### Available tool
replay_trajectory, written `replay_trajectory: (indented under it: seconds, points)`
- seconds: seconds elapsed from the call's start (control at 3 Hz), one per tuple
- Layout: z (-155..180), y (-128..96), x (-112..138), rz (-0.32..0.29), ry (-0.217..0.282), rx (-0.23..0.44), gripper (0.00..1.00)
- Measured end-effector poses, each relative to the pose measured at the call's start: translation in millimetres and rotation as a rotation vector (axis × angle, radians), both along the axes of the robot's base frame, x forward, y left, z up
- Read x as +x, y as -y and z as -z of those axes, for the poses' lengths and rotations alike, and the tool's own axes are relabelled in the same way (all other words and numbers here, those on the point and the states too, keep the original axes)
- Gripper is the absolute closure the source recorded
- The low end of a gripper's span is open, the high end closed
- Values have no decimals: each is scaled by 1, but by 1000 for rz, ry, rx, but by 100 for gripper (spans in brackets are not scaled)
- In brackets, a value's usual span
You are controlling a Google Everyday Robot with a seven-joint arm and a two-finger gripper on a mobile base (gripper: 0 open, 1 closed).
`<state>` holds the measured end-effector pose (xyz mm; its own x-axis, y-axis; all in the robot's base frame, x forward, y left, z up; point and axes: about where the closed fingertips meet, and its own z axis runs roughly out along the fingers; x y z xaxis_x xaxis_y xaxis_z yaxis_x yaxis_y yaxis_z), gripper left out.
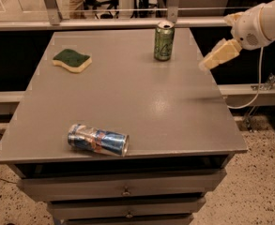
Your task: Move green can near redbull can
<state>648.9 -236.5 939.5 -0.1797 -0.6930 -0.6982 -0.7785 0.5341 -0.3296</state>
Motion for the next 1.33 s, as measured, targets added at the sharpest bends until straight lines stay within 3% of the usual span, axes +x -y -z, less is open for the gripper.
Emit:
replay_trajectory:
  seconds: [0.33,1.0,1.33]
  points:
    - [7,-10,46,34,37,164,0]
    - [24,-80,124,-17,61,427,0]
    - [29,-103,136,-44,53,475,0]
